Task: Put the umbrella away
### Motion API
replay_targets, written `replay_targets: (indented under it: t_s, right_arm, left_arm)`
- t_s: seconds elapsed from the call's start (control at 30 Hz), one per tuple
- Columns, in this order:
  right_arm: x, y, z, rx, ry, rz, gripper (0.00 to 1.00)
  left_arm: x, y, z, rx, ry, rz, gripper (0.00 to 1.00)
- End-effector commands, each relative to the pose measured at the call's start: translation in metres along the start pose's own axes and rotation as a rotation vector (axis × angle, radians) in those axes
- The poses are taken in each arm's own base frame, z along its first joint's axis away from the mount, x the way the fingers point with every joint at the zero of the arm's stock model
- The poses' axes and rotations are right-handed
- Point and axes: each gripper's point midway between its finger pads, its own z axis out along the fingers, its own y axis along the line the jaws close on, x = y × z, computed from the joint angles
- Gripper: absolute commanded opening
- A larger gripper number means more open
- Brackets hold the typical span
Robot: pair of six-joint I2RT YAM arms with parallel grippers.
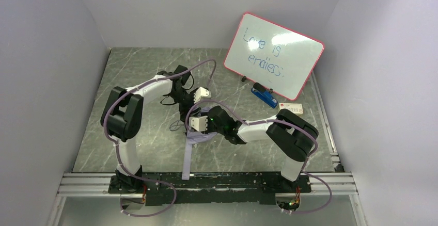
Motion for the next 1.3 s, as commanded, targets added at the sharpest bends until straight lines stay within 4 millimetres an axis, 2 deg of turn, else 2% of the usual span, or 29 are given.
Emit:
replay_targets:
  t_s: [0.0, 0.1, 0.23, 0.37, 0.57, 0.63, 0.7, 0.73, 0.8, 0.93, 1.07, 1.2, 1.27]
  right_arm:
    - [0.035, 0.057, 0.0, -0.185, 0.113, -0.007, 0.0]
    - [0.036, 0.058, -0.001, -0.183, 0.115, -0.006, 0.0]
    - [0.035, 0.058, -0.002, -0.172, 0.106, -0.006, 0.0]
    - [0.032, 0.055, -0.002, -0.151, 0.098, -0.017, 0.0]
    - [0.022, 0.046, 0.003, -0.114, 0.075, -0.038, 0.0]
    - [0.02, 0.043, 0.005, -0.106, 0.071, -0.042, 0.0]
    - [0.016, 0.039, 0.005, -0.09, 0.061, -0.039, 0.0]
    - [0.014, 0.036, 0.005, -0.077, 0.055, -0.032, 0.01]
    - [0.009, 0.029, 0.002, -0.056, 0.038, -0.016, 0.07]
    - [-0.003, 0.017, -0.01, -0.025, -0.006, 0.036, 0.29]
    - [-0.018, -0.006, -0.035, 0.065, -0.076, 0.142, 0.47]
    - [-0.023, -0.039, -0.074, 0.233, -0.127, 0.401, 0.51]
    - [-0.023, -0.047, -0.089, 0.274, -0.127, 0.58, 0.5]
  left_arm:
    - [0.028, -0.022, 0.016, 0.117, 0.064, -0.02, 0.97]
    - [0.032, -0.021, 0.023, 0.136, 0.072, -0.039, 0.96]
    - [0.028, -0.015, 0.027, 0.144, 0.061, -0.06, 0.86]
    - [0.022, -0.015, 0.031, 0.145, 0.071, -0.052, 0.71]
    - [0.03, -0.026, 0.044, 0.173, 0.126, -0.043, 0.49]
    - [0.033, -0.028, 0.046, 0.174, 0.136, -0.045, 0.35]
    - [0.037, -0.027, 0.047, 0.169, 0.152, -0.052, 0.12]
    - [0.04, -0.026, 0.047, 0.161, 0.168, -0.058, 0.06]
    - [0.046, -0.023, 0.047, 0.146, 0.191, -0.066, 0.05]
    - [0.052, -0.017, 0.048, 0.099, 0.214, -0.07, 0.05]
    - [0.054, -0.01, 0.047, 0.06, 0.223, -0.068, 0.05]
    - [0.054, 0.002, 0.045, 0.014, 0.216, -0.095, 0.05]
    - [0.052, 0.015, 0.043, -0.029, 0.2, -0.127, 0.05]
